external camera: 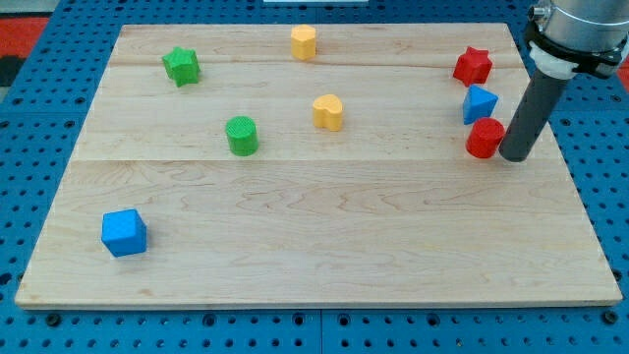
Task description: Push the yellow heart below to the red circle
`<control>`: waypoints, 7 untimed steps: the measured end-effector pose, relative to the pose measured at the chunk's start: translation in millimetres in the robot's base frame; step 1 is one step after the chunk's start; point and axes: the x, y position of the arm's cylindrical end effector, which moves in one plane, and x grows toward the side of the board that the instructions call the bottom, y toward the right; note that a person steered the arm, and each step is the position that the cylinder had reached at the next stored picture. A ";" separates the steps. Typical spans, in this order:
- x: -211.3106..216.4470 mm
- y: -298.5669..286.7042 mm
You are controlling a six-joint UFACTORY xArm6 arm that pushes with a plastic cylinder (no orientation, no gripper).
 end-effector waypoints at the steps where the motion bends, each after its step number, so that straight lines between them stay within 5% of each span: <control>1: 14.6 -15.6; 5: -12.2 -260.7; 7: -86.3 -282.2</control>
